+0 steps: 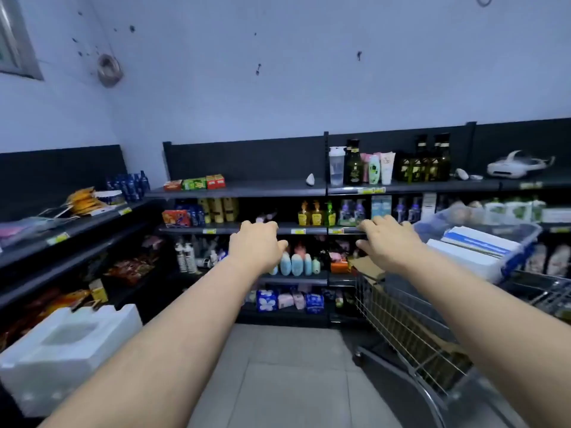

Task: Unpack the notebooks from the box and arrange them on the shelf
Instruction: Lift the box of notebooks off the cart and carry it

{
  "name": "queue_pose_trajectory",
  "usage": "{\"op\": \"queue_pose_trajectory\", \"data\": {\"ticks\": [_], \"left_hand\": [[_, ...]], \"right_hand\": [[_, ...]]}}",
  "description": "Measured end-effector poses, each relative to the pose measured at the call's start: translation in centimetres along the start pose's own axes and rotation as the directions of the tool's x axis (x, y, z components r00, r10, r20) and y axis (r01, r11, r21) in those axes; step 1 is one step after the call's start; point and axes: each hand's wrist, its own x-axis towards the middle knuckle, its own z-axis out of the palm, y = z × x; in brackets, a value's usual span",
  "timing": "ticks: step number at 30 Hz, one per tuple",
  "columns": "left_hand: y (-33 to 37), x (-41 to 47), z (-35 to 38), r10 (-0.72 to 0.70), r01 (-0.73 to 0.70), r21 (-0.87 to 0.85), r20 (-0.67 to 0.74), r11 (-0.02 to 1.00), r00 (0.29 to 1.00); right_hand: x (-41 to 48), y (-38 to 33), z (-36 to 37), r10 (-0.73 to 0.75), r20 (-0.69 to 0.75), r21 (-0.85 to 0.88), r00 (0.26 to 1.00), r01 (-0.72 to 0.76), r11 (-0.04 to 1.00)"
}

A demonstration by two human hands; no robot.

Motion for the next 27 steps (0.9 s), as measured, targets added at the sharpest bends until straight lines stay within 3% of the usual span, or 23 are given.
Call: {"op": "queue_pose_trajectory", "data": {"ticks": [5, 13, 27], "left_hand": [[5.0, 2.6, 3.2, 0.082, -0.079, -0.025, 0.127, 0.997, 0.988], [16.1, 8.8, 7.4, 0.272, -0.26, -0.094, 0.153, 0.961, 0.95], [31.3, 23.2, 14.7, 0.409, -0.391, -0.122, 0.216, 0.912, 0.887]], "right_hand": [[-1.5, 5.2, 1.8, 0.146, 0.031, -0.043, 0.989, -0.145, 0.989], [-0.8, 16.2, 5.7, 0.384, 0.074, -0.047, 0.92, -0.381, 0.923], [4.5, 32.8, 11.3, 0.567, 0.132, -0.08, 0.813, -0.561, 0.824]]}}
